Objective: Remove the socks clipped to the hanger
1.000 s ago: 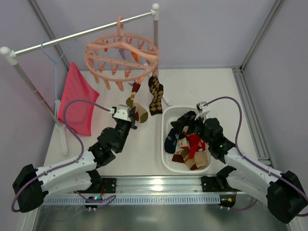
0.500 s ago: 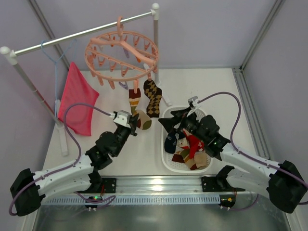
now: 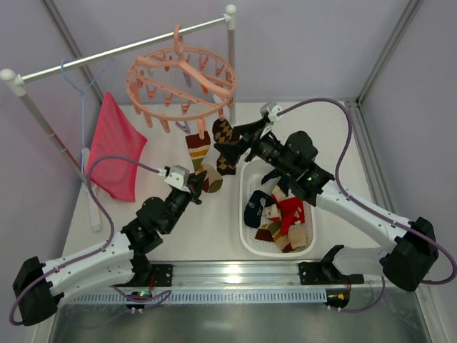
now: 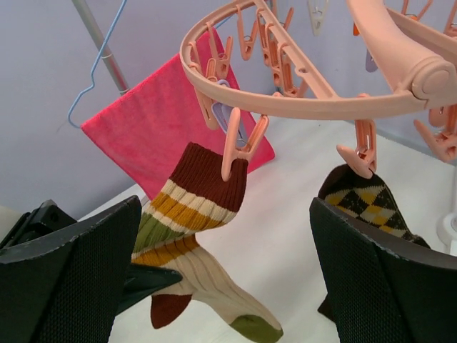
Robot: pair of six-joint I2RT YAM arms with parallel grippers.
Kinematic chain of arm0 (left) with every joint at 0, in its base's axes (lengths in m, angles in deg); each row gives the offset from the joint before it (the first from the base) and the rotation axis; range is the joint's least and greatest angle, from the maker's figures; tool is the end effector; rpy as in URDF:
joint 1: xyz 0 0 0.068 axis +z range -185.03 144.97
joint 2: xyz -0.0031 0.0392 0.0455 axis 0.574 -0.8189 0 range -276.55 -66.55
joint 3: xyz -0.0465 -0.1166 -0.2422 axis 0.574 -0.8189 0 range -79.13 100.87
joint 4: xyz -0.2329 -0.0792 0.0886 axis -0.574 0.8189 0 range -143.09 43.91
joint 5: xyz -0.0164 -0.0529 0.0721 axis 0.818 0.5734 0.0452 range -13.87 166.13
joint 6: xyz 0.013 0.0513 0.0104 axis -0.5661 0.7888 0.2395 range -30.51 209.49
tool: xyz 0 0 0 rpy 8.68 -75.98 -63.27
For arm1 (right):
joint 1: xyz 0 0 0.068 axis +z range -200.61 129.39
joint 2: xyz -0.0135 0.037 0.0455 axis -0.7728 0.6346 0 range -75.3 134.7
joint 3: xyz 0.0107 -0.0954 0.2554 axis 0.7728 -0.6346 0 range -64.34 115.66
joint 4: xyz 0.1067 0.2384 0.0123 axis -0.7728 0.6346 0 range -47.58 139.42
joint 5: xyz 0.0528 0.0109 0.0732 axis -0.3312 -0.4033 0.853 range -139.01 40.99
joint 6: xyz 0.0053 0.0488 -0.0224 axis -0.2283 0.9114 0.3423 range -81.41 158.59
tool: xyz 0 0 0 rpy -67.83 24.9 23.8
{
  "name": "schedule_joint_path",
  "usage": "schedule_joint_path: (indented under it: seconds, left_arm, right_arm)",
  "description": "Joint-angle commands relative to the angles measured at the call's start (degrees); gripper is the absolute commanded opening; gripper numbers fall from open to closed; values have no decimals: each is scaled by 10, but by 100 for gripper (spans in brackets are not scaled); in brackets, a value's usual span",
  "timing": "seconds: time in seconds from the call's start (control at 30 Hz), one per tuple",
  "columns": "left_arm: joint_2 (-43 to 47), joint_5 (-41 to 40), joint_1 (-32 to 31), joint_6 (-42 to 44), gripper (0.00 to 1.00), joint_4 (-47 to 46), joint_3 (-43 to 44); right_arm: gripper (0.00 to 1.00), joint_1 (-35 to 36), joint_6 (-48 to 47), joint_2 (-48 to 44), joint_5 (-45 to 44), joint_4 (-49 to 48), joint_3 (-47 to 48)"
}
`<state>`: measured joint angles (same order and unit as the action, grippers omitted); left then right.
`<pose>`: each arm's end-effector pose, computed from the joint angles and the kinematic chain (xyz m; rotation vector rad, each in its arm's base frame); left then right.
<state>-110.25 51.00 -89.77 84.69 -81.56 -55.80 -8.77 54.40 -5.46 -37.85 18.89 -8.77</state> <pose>0.1190 -0.1422 0.2817 0.2688 1.4403 -0.5375 0.2105 0.1978 0.3766 -0.4970 1.3979 0.9621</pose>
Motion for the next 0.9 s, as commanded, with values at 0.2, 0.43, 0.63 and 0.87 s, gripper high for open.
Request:
schedule_joint_path:
  seconds: [0.2, 0.43, 0.63, 0.87]
  left_arm:
    - [8, 17, -2, -14, 0, -4, 6]
    - [4, 22, -2, -16, 0, -5, 7]
    - [6, 21, -2, -16, 0, -4, 5]
    - [12, 25, -2, -19, 0, -4, 5]
  right_arm:
    - [100, 10, -6, 47, 55, 9, 67]
    - [100, 17, -7, 67, 58, 7, 84]
    - [100, 25, -5, 84, 50, 16, 108]
    - [100, 26, -6, 134, 40, 35, 155]
